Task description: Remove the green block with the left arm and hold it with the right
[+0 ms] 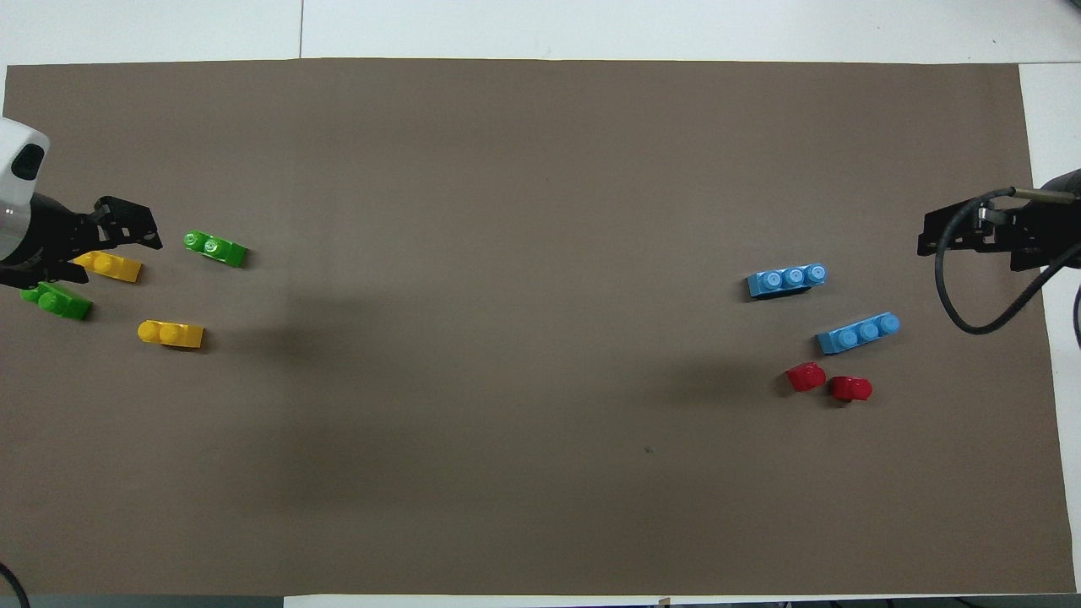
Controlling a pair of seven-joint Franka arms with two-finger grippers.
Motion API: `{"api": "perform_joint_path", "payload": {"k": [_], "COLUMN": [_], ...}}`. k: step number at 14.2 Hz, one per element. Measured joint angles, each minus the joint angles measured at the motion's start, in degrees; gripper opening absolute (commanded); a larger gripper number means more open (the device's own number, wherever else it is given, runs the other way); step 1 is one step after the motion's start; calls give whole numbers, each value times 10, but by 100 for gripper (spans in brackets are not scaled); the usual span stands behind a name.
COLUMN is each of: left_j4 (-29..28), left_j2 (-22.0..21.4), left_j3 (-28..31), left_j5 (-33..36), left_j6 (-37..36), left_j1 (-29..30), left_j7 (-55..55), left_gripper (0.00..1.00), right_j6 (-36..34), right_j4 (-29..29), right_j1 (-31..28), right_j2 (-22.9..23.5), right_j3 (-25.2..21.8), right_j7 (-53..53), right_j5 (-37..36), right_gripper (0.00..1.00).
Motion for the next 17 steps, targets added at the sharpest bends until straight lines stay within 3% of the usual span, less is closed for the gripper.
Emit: {"api": "perform_joint_path", "payload": {"k": [4,6,12,17], "left_j4": [4,27,105,115], "left_j2": [-68,-82,-65,-55], "left_j3": [3,3,2,1], "left_j5": [0,0,-2,-2], "left_j6": [-84,-125,-180,-187], "left_j1": [0,0,0,0], "left_j7": [126,149,159,178], "left_gripper": [100,100,100,100], "right_j6": [-52,-56,-57,-58], "right_j4": [19,21,21,21], "right_j1": [0,0,0,-4], "right_j2": [0,1,3,3], "right_j3": [-1,-1,-1,-2], "right_j7": [-31,-31,-31,-31], "right_j5": [0,0,0,0], "right_gripper": [100,100,100,100]}}
